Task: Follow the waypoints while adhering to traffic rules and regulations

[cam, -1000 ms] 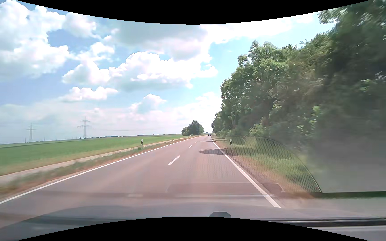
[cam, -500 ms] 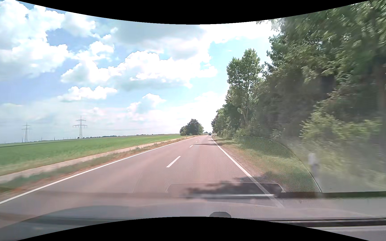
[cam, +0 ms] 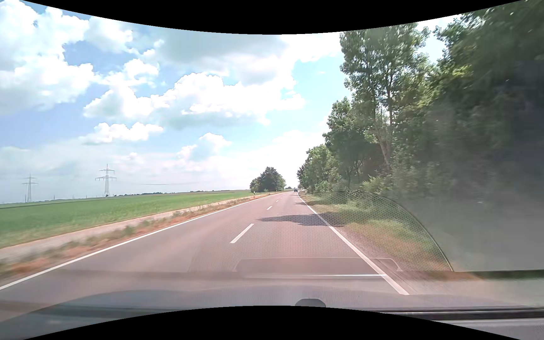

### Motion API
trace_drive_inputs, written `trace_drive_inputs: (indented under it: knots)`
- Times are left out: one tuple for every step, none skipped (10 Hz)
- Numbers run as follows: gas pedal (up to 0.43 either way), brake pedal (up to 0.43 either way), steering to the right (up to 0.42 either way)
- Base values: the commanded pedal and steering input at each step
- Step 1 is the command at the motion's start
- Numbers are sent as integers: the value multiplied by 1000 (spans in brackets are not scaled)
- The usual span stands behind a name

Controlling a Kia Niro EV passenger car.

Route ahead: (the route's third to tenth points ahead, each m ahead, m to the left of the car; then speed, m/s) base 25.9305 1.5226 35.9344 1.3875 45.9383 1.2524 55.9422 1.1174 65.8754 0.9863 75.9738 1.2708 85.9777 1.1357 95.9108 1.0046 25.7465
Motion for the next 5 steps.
trace_drive_inputs:
  knots:
    - [240,0,2]
    - [240,0,2]
    - [240,0,2]
    - [240,0,2]
    - [240,0,2]
